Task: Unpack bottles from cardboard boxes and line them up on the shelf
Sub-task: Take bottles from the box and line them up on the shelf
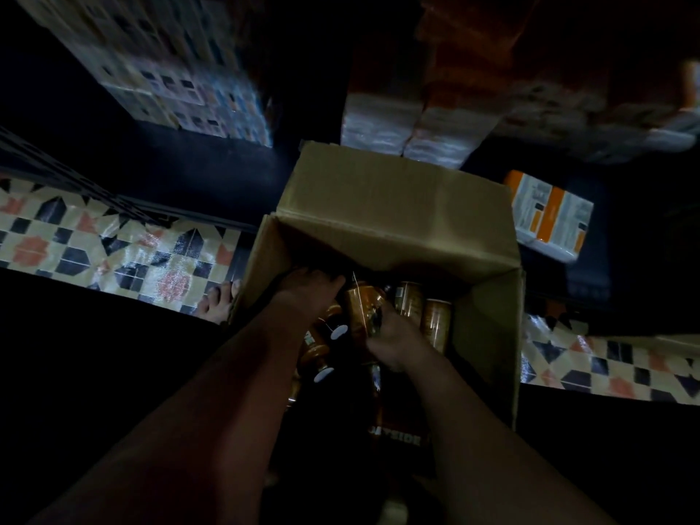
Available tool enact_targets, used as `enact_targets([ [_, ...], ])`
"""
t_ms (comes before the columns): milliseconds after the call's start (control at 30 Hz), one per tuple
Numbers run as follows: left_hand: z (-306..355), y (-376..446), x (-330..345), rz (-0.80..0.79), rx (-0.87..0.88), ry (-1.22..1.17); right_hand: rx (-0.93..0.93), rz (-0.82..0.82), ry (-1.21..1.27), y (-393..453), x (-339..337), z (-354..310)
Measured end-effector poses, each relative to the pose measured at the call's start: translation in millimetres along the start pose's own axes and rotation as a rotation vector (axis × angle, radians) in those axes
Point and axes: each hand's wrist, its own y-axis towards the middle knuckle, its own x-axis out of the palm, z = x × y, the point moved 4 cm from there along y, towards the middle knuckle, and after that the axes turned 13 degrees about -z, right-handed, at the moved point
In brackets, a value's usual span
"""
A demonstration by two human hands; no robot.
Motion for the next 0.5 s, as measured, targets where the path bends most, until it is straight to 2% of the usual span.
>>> enact_targets([
  [133, 3, 6, 4, -0.014, 0.005, 0.059, 0.005, 0.046, 0.071, 6, 3, 5],
  [233, 1, -1, 3, 0.095, 0.024, 0.032, -0.006, 0.074, 0.132, 4, 1, 7],
  [367, -5, -26, 11, 0.333, 0.079, -0.517, -0.038, 0.094, 0.221, -14, 1, 7],
  [433, -5, -41, 5, 0.39, 0.077, -0.771, -0.061, 0.156, 0.241, -25, -2, 5],
  [500, -3, -58, -4, 0.378, 0.062, -1.017, -0.105, 0.212, 0.272, -41, -5, -1],
])
